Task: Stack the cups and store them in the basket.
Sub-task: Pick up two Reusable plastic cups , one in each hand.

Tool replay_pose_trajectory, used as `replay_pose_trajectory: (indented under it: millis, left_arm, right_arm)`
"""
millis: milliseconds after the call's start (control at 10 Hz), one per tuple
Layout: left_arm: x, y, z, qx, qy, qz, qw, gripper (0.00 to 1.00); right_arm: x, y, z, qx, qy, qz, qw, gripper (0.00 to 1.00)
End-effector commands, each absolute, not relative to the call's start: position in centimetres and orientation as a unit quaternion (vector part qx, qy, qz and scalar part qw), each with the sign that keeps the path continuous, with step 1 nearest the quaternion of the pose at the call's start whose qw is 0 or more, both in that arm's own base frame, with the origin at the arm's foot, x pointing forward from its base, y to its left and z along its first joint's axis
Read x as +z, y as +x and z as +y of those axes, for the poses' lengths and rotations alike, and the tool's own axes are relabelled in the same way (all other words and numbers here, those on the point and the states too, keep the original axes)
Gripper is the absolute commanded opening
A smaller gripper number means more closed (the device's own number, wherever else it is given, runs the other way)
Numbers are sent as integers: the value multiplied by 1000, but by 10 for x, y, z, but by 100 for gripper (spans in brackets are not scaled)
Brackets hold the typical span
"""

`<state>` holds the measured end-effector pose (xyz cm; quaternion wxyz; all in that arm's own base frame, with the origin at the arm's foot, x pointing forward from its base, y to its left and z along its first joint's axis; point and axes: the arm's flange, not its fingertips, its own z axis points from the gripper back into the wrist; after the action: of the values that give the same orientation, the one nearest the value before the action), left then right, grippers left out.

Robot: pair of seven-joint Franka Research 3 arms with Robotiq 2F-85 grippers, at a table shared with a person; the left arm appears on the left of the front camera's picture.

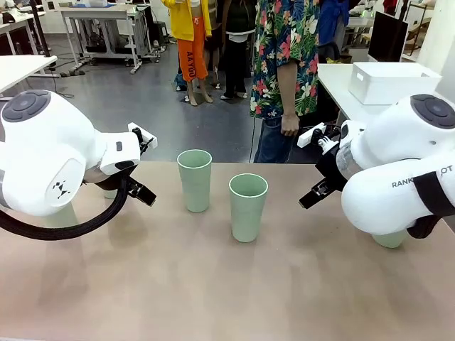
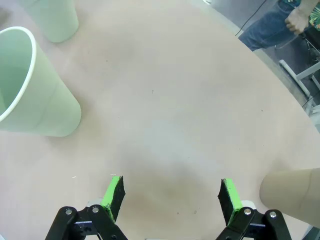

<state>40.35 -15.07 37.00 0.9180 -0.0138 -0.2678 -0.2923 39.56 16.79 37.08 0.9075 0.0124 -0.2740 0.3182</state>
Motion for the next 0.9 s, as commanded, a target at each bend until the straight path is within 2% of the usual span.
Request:
replay_pose_trajectory:
  millis: [0, 300, 500, 800]
  left_arm:
    - [370, 403, -151, -292, -14, -268, 918, 100]
    - [370, 403, -151, -292, -14, -268, 918, 100]
    - [410, 413, -139, -292, -22, -277, 915, 100]
    - [484, 429, -116, -308, -80, -275, 907, 100]
  right_arm:
    - [371, 396, 168, 318, 13, -274, 908, 100]
    - [371, 396, 168, 318, 12, -274, 907, 100]
    - [415, 408, 163, 311, 12, -295, 903, 100]
    - [484, 419, 141, 298, 58, -313, 900, 100]
